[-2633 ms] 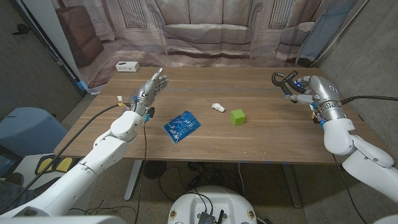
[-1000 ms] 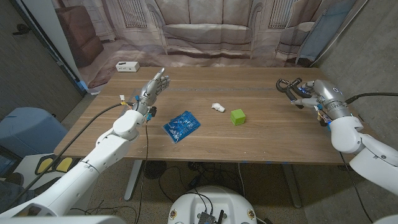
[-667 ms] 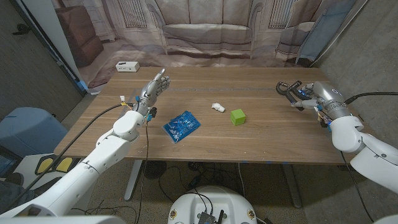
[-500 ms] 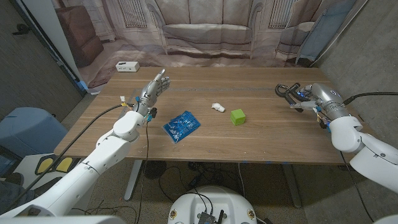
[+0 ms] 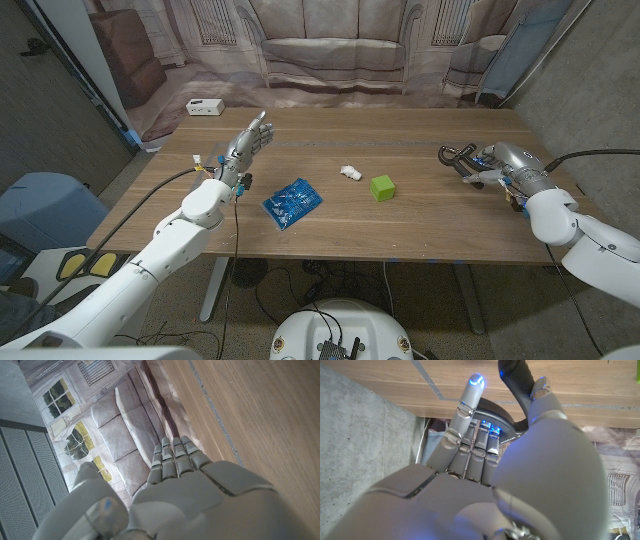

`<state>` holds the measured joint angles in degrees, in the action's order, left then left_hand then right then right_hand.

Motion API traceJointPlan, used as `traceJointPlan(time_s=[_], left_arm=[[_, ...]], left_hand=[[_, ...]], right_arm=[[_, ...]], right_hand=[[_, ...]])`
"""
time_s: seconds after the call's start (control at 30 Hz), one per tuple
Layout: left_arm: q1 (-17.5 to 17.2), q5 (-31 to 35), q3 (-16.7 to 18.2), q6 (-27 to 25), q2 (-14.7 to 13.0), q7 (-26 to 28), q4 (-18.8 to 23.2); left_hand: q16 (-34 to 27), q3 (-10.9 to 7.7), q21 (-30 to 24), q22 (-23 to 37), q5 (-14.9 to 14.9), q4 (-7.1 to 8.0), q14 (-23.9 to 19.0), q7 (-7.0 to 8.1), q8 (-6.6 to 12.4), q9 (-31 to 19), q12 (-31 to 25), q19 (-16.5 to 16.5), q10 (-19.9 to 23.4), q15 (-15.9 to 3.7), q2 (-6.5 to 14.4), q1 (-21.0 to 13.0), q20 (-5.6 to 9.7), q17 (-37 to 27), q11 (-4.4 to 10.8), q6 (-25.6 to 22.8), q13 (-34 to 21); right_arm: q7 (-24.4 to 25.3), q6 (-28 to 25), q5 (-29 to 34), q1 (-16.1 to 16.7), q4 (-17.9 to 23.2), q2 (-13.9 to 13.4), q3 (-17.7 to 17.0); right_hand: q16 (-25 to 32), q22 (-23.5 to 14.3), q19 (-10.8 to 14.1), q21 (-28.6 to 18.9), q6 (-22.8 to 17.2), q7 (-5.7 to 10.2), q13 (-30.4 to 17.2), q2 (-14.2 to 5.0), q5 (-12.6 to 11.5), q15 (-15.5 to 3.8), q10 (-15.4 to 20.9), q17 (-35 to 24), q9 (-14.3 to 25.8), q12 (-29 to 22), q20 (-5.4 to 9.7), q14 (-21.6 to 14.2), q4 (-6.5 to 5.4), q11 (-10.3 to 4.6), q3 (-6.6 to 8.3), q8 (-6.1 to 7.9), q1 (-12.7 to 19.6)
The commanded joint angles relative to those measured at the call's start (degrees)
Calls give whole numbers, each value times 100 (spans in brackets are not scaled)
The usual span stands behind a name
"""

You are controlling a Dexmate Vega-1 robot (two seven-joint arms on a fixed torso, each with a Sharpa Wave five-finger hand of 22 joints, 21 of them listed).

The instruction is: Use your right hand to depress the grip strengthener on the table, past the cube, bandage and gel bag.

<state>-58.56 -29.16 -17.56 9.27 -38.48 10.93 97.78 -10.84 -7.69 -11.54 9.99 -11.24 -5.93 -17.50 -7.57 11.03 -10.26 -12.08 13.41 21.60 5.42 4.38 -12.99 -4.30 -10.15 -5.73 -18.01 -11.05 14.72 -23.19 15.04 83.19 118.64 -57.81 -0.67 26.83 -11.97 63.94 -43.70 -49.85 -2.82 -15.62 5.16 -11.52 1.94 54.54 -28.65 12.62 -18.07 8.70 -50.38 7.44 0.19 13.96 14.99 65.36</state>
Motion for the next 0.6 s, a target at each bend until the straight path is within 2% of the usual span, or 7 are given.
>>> traceJointPlan(time_s=[0.03, 0.23, 0.6], left_arm=[[-35, 12, 25, -19, -31, 12, 72], [-48, 9, 30, -22, -34, 11, 80], [-88, -2, 46, 10, -18, 28, 57]], left_hand=[[4, -42, 15, 32, 20, -6, -36, 21, -15, -16, 10, 19, 50, 8, 44, -47, 10, -18, -9, -40, -11], [4, -43, 15, 32, 20, -7, -33, 22, -16, -16, 8, 18, 57, 6, 46, -49, 9, -18, -5, -37, -11], [3, -45, 16, 32, 20, -7, -37, 22, -15, -16, 12, 16, 49, 5, 48, -51, 10, -18, -5, -39, -11]], right_arm=[[-39, -175, -128, -65, -27, -195, 168], [-62, -233, -236, -135, -68, -273, 232], [-118, -406, -366, -422, -204, -455, 613]], right_hand=[[-47, 4, -164, -41, -506, 548, -11, -1139, -23, -1502, 237, -16, 11, 27, 128, -2161, -72, -268, 70, -27, 709], [-91, 15, -193, -55, -515, 539, 1, -1142, -19, -1494, 239, -11, 10, 37, 117, -2140, -85, -261, 67, -29, 658], [-246, 46, -237, -96, -508, 543, 34, -1141, -11, -1489, 233, 71, 4, 69, 117, -2074, -124, -277, 51, -49, 510]])
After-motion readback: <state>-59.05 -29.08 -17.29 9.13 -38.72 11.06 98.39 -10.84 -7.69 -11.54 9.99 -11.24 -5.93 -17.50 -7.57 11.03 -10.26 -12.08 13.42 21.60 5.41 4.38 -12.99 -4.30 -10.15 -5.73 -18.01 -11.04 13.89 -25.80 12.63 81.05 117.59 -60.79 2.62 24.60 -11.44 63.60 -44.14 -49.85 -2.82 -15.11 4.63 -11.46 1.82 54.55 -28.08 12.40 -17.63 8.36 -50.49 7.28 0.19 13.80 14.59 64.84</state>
